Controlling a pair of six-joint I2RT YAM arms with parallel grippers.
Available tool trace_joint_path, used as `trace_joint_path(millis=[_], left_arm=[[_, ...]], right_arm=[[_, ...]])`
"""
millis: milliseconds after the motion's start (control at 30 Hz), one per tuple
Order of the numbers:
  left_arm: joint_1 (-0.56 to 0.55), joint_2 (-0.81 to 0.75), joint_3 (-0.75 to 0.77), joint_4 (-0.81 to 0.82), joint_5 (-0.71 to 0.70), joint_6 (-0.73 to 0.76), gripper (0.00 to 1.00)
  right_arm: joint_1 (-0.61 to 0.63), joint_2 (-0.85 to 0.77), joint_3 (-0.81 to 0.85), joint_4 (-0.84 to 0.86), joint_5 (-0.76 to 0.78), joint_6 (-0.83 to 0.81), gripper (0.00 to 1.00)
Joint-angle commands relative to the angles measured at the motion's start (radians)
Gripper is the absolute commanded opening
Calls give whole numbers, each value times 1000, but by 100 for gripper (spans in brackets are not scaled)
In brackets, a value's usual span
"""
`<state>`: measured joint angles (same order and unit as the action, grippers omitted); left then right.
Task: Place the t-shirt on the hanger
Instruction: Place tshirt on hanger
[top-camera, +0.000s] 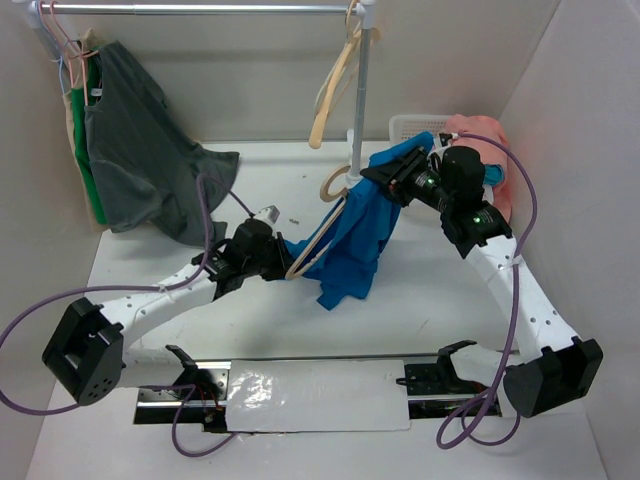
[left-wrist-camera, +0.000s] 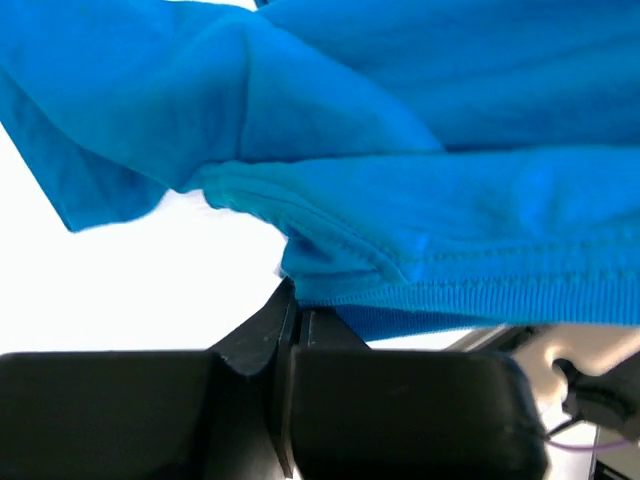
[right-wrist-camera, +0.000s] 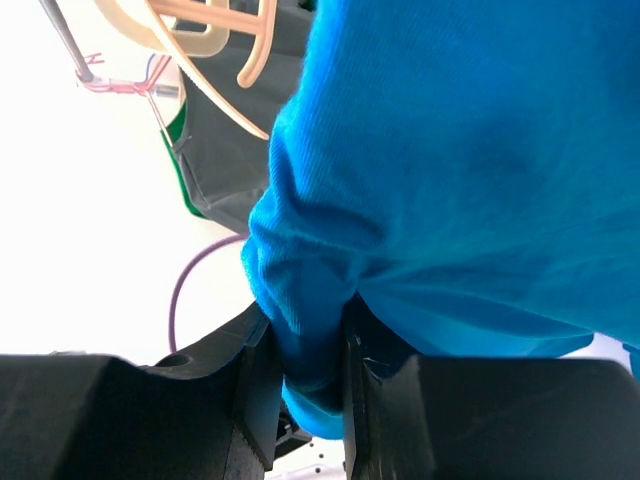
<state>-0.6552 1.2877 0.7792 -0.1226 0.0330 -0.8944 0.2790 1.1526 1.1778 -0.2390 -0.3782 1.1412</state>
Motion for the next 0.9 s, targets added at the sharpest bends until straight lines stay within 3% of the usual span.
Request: trace_joint_path(millis=[0, 467, 867], left_arm=[[15, -62, -50, -77, 15, 69, 0], [55, -108, 91, -353, 281, 350, 0], [209, -185, 308, -558, 267, 428, 0]], right_arm=[[-37, -39, 29, 188, 12, 34, 0], [-46, -30, 0, 256, 54, 38, 0], [-46, -4, -43, 211, 64, -17, 0]])
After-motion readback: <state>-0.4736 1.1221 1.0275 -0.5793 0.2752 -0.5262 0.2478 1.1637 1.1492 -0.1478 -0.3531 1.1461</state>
